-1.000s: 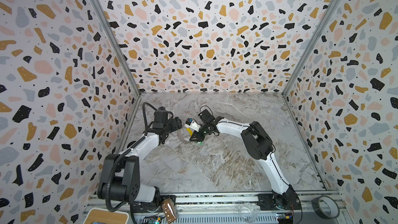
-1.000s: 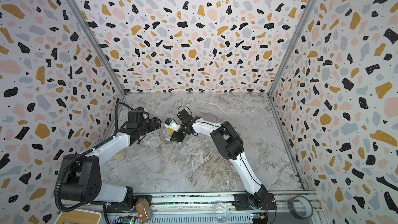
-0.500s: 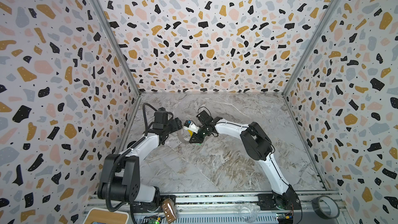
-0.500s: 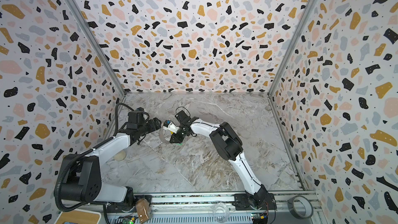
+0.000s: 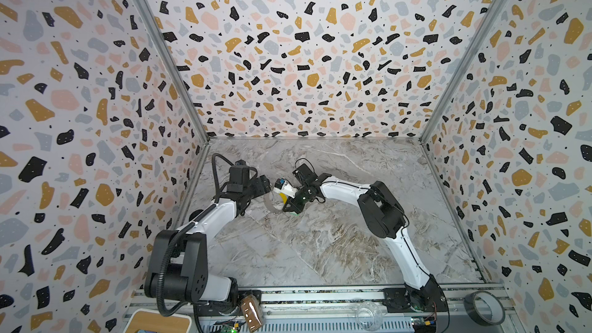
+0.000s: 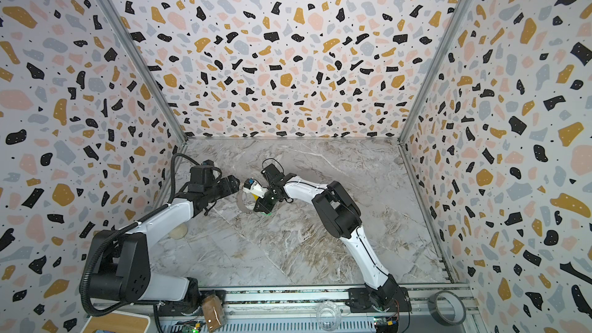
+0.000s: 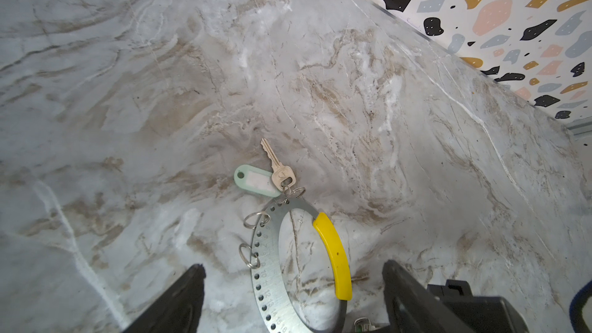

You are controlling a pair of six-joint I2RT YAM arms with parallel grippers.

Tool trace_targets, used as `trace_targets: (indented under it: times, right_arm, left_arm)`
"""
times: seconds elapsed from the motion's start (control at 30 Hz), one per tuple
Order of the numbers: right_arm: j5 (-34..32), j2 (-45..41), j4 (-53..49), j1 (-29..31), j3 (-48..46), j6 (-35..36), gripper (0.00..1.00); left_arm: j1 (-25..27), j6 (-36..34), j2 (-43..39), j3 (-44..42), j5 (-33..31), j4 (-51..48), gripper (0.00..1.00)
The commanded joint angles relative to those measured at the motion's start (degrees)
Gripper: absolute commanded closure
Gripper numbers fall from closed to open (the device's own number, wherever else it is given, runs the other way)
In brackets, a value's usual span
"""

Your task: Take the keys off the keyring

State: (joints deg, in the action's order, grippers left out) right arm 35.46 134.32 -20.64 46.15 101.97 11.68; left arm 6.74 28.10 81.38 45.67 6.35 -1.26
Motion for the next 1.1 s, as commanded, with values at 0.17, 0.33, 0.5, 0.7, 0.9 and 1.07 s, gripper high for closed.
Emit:
trace_targets:
  times: [0.17, 0.33, 0.5, 0.7, 0.9, 1.07]
  right_arm:
    - [0.7, -2.89, -1.51, 0.26, 1.32, 2.93, 0.94]
    - [0.95, -6.72, 1.1, -0.33, -1.6, 5.64, 0.96]
    - [3.85, -13.24, 7.26, -1.4, -8.55, 9.61, 0.96]
    - [6.61, -20.74, 12.73, -2.07, -16.76, 15.88, 0.97]
    - [9.15, -26.94, 15.27, -5.1, -22.05, 19.02, 0.97]
    - [11.59, -31.65, 12.78, -8.05, -24.85, 24.36, 0.97]
  left_arm:
    - [-0.38, -0.22, -1.55, 0.08, -0.51, 0.82, 0.13]
    - [-0.41, -0.54, -3.06, 0.64, -0.45, 1.77, 0.14]
    - [-0.4, -1.34, -5.9, 0.6, -0.76, 3.74, 0.15]
    - [-0.33, -2.09, -13.28, -1.72, -1.24, 9.94, 0.17]
    - [1.52, -6.59, -20.12, -4.53, -2.65, 15.3, 0.23]
    - [6.18, -16.5, -22.11, -4.21, -0.96, 17.41, 0.31]
